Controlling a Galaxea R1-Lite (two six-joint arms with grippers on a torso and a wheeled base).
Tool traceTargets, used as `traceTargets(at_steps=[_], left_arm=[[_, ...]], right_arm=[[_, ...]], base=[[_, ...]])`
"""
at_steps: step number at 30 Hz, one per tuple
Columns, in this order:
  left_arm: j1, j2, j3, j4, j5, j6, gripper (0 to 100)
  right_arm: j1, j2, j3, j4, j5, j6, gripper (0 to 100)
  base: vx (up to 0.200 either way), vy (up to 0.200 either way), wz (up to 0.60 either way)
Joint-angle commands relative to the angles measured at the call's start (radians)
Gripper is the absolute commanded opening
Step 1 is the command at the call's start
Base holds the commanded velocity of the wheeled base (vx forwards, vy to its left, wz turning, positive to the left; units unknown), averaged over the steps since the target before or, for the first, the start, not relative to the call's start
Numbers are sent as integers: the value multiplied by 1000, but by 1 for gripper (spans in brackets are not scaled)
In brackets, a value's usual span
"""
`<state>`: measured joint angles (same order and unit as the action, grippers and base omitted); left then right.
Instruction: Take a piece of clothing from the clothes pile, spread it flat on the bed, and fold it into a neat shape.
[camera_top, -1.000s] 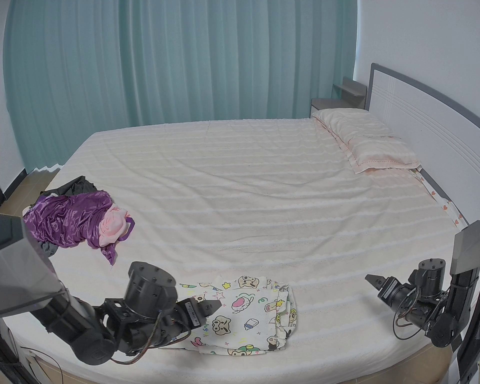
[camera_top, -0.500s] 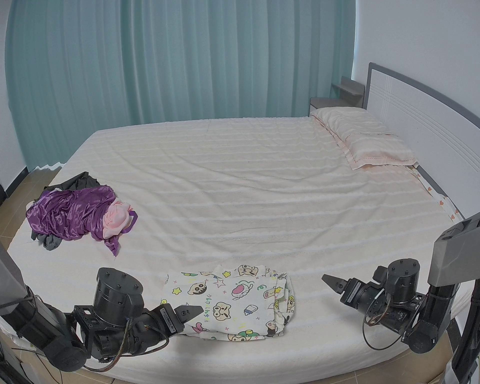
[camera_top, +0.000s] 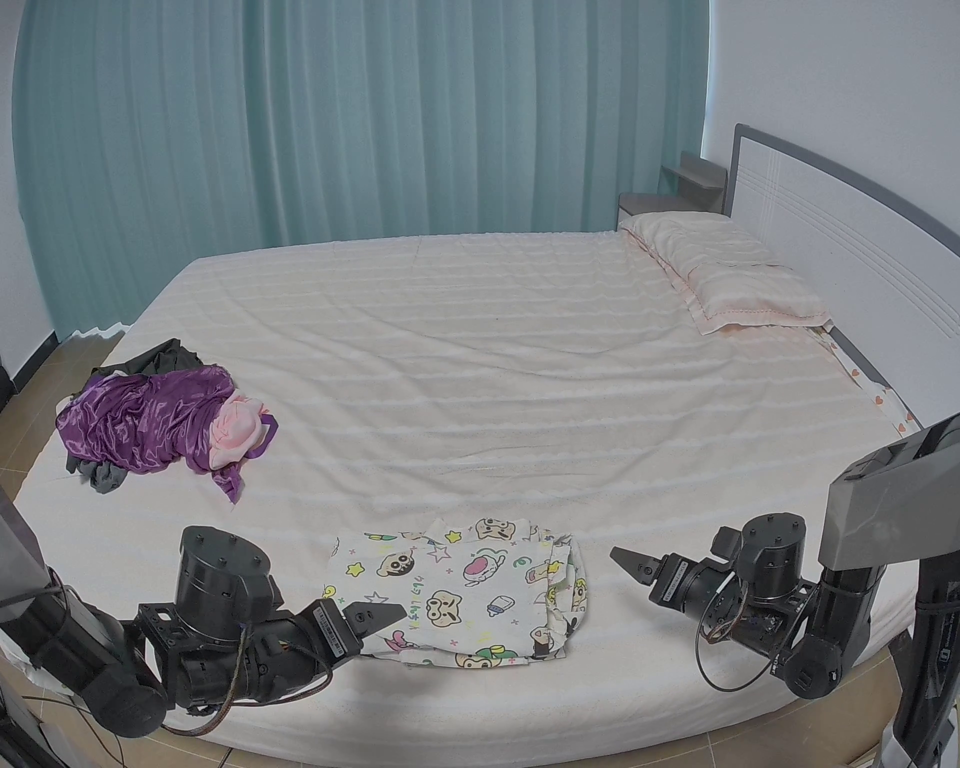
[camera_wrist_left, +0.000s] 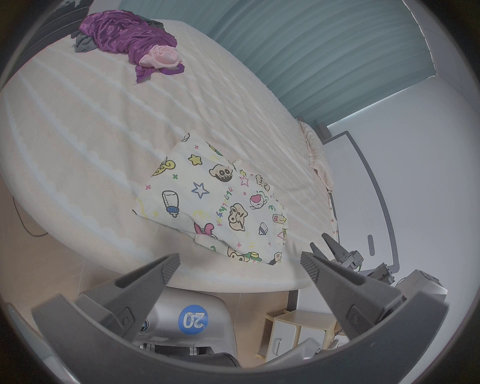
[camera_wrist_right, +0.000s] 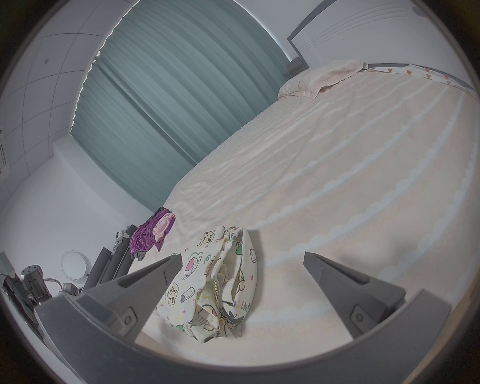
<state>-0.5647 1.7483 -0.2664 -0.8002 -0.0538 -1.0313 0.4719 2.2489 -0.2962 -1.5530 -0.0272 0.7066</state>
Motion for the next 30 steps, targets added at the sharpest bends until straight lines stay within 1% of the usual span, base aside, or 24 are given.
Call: traceTargets(at_steps=[1, 5, 8, 11, 16, 20, 23, 25, 27, 29, 30], left_arm=[[45, 5, 4, -2, -18, -1, 100], [57, 8, 10, -2, -34, 0, 100], [60, 19, 12, -16, -41, 0, 100], [60, 28, 12, -31, -43, -1, 100], [58, 31, 10, -36, -44, -1, 100], [58, 53, 7, -37, -46, -1, 100], [60, 56, 13, -45, -61, -3, 100], [60, 56, 16, -53, -64, -3, 100], [58, 60, 22, -74, -67, -3, 100], [58, 65, 22, -80, -67, -1, 100], [58, 68, 22, -80, -67, -1, 100]], right_arm=[[-3, 9, 5, -7, -2, -4, 100], [-7, 8, 5, -7, 3, 2, 100], [2, 15, -9, -7, 16, -2, 100], [4, 15, -37, -7, 56, -2, 100], [4, 29, -55, -6, 64, -6, 100], [4, 52, -149, 22, 81, -30, 100], [4, 63, -216, 77, 89, -33, 100], [5, 64, -244, 103, 92, -35, 100], [13, 67, -328, 200, 122, -35, 100], [20, 75, -371, 254, 132, -36, 100], [20, 86, -397, 278, 132, -38, 100]], base=[[0, 200, 0], [0, 200, 0], [0, 0, 0], [0, 0, 0], [0, 0, 0], [0, 0, 0], [0, 0, 0], [0, 200, 0], [0, 200, 0], [0, 200, 0], [0, 0, 0]])
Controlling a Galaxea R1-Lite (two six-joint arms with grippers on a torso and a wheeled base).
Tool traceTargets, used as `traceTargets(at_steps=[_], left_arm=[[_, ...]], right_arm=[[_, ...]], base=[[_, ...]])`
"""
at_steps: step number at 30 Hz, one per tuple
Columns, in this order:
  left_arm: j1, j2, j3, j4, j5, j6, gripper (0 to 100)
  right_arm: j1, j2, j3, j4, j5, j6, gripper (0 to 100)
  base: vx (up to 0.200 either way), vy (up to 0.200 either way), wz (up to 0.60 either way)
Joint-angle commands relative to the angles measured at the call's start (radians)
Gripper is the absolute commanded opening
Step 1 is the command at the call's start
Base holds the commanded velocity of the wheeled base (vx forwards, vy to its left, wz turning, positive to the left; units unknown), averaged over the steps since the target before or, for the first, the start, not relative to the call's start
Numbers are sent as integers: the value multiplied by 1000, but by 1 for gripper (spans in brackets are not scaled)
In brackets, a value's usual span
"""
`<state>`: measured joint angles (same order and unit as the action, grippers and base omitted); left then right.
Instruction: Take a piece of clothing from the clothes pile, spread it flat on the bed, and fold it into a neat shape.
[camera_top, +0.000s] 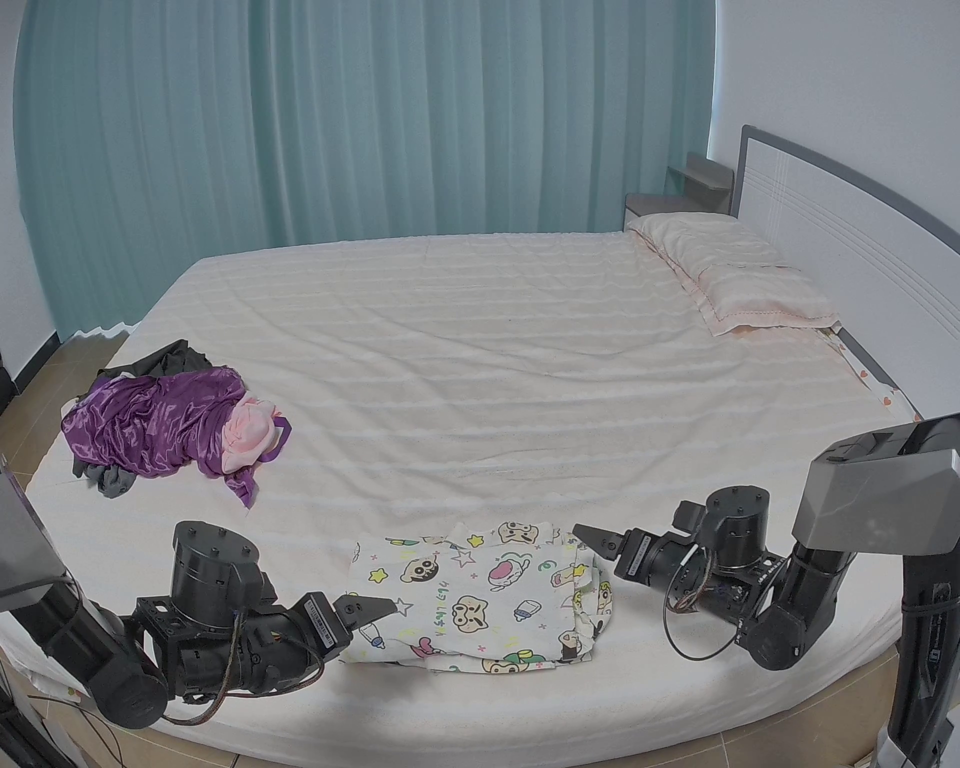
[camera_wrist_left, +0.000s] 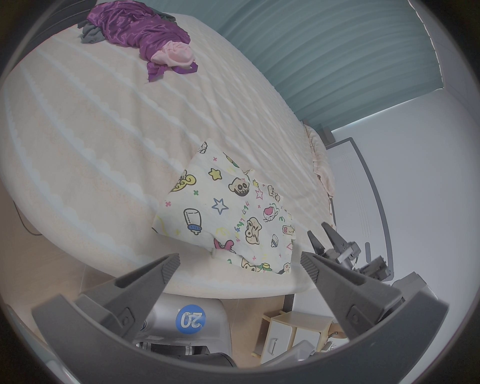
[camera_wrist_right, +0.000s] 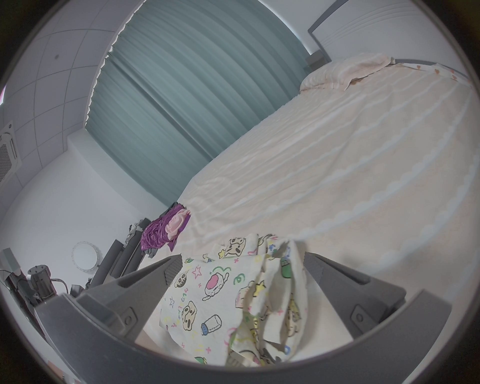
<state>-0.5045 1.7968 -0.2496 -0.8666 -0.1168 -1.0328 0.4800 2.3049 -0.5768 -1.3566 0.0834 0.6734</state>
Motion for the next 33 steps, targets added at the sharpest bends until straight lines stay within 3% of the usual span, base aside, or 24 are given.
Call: traceTargets(at_steps=[1, 13, 33], left_arm=[[-2, 19, 6, -14, -4, 0, 100], [7, 90, 6, -81, 0, 2, 100], [17, 96, 12, -86, -4, 2, 100]], right_arm=[[12, 31, -120, 86, 21, -5, 100], [12, 192, -219, 122, 29, -57, 100], [-17, 113, -133, 119, 16, -100, 100]], base=[[0, 0, 0], [0, 0, 0], [0, 0, 0]])
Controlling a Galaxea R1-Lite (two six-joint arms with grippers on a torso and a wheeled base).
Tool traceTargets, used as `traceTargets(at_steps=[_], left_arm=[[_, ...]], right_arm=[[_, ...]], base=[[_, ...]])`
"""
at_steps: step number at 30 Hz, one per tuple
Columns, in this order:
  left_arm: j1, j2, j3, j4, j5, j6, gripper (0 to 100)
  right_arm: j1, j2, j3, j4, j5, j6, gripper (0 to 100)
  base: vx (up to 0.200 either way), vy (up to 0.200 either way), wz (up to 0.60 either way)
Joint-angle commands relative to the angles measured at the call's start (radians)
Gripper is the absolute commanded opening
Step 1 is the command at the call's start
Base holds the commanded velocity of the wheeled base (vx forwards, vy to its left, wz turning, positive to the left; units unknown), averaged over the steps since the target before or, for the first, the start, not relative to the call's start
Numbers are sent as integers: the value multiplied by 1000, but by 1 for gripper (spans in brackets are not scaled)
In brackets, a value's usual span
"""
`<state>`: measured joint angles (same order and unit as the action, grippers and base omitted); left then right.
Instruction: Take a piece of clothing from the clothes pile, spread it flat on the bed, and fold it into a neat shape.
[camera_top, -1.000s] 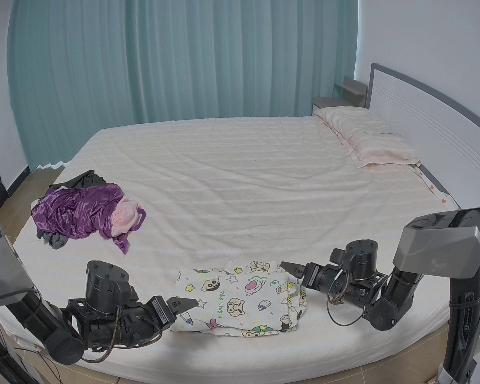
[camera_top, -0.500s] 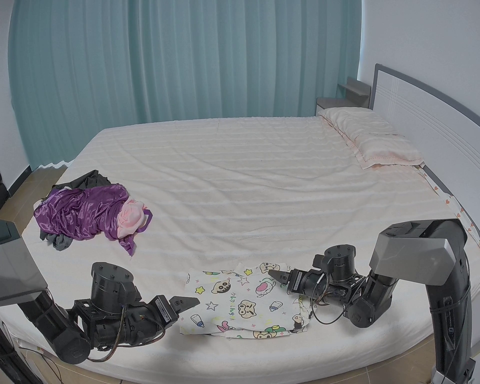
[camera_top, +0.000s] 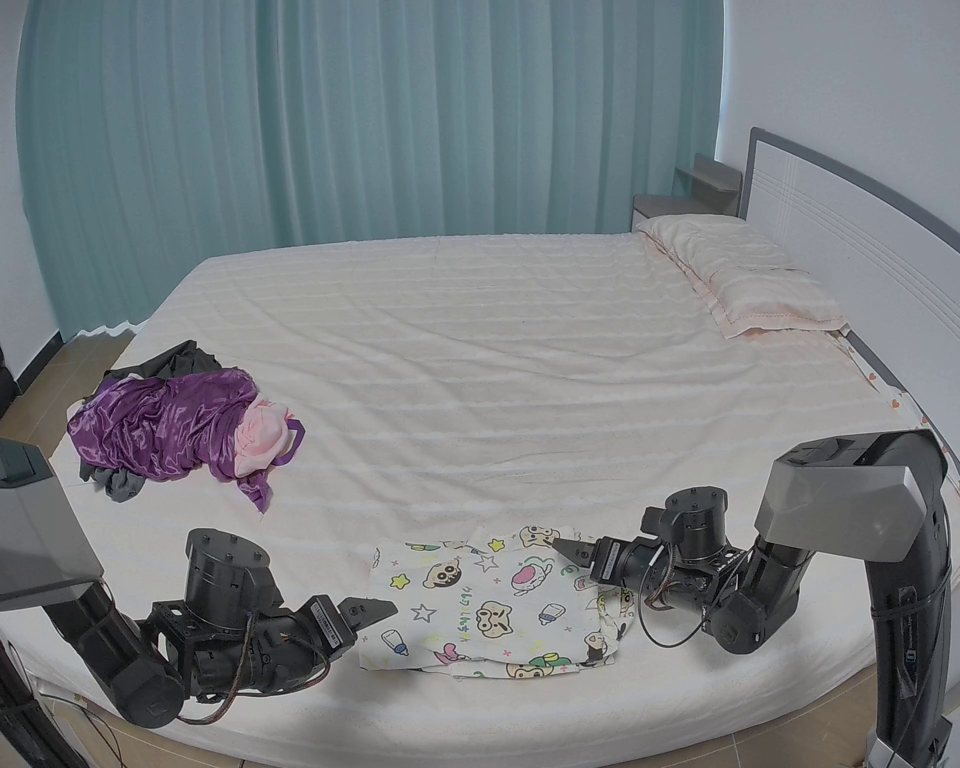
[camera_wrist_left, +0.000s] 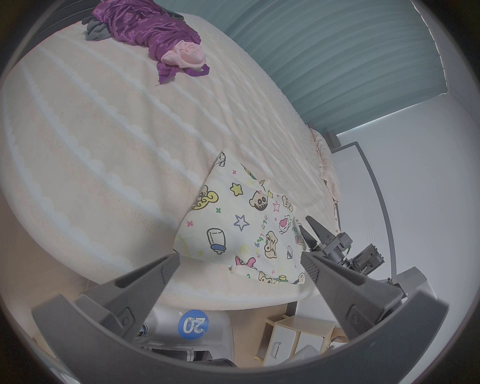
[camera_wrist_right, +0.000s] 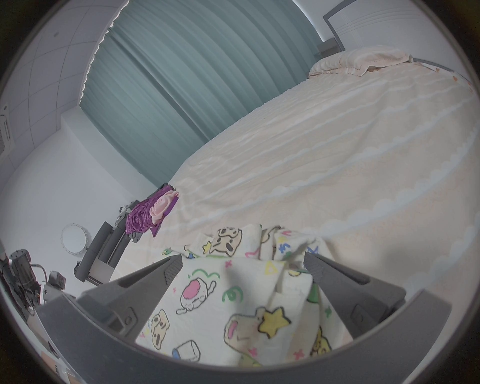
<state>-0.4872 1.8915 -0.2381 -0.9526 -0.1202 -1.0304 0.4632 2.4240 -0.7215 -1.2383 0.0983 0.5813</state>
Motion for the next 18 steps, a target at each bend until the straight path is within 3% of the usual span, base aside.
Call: traceTargets(at_steps=[1, 9, 10, 18], left_arm=[[-1, 3, 0, 0, -1, 0, 100], [-1, 15, -3, -8, -3, 0, 100], [-1, 21, -1, -15, -1, 0, 100], [1, 24, 2, -32, -6, 1, 100]], right_arm=[[-1, -5, 8, 2, 6, -8, 100], [14, 7, -16, 23, 64, -8, 100], [17, 9, -29, 53, 75, -8, 0], [3, 6, -44, 74, 78, 3, 0]], base=[[0, 0, 0], [0, 0, 0], [0, 0, 0], [0, 0, 0]])
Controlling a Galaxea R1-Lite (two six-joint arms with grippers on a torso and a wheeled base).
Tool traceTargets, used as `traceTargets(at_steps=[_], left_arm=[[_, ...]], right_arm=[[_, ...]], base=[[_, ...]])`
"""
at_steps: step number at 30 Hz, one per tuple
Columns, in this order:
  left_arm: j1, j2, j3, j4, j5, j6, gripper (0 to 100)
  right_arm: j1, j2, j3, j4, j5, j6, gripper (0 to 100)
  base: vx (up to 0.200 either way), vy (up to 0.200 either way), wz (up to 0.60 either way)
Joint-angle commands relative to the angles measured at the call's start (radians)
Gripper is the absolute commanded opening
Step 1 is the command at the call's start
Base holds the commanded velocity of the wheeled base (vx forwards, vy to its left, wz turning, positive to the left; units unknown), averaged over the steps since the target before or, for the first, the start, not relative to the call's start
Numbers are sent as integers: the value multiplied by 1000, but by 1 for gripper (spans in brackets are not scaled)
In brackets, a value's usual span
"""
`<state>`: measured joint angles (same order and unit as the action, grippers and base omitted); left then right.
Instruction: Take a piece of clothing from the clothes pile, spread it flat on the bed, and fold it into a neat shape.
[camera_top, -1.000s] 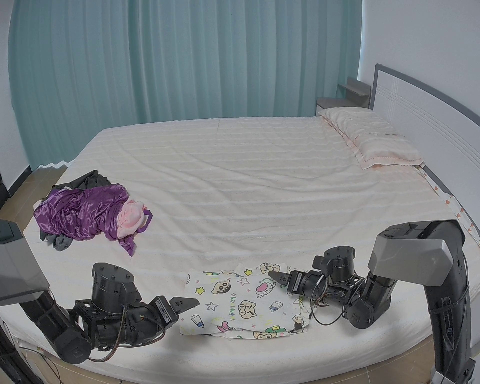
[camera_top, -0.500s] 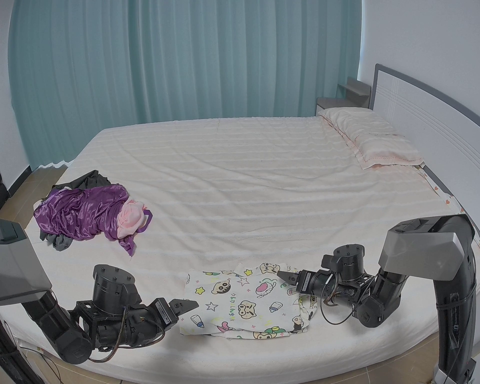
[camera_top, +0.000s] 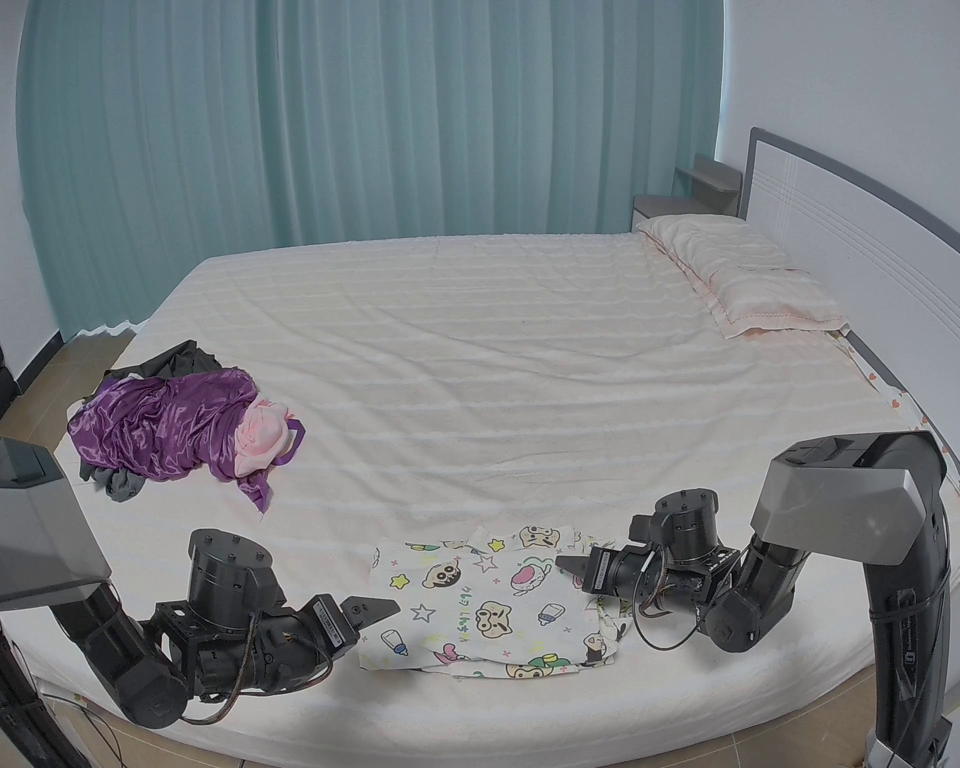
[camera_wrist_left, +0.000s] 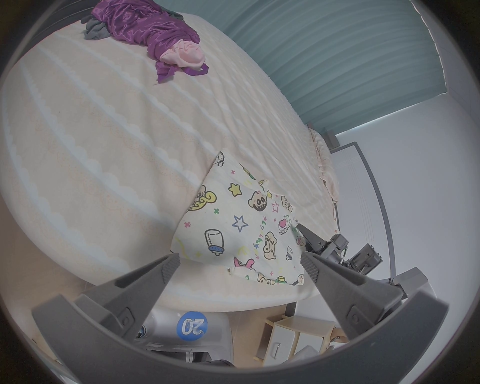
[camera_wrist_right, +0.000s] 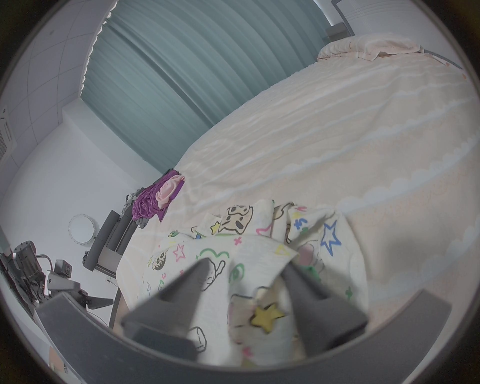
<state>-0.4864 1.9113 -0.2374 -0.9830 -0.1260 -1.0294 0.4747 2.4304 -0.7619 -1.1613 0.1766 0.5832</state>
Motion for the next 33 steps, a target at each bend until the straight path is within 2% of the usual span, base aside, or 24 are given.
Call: traceTargets(at_steps=[1, 14, 31, 32, 33], left_arm=[[0, 6, 1, -2, 0, 0, 100], [0, 12, 9, -2, 2, 0, 100], [0, 22, 7, -2, 3, 0, 100], [0, 26, 7, -2, 3, 0, 100], [0, 28, 6, -2, 5, 0, 100]], right_arm=[[-11, -2, -4, -3, 0, 1, 0], [-62, -11, -4, -112, -23, 0, 0], [-97, 50, -53, -115, -20, -2, 0], [-97, 56, -59, -115, -22, -2, 100], [-99, 61, -62, -113, -23, -2, 100]], base=[[0, 0, 0], [0, 0, 0], [0, 0, 0], [0, 0, 0], [0, 0, 0]])
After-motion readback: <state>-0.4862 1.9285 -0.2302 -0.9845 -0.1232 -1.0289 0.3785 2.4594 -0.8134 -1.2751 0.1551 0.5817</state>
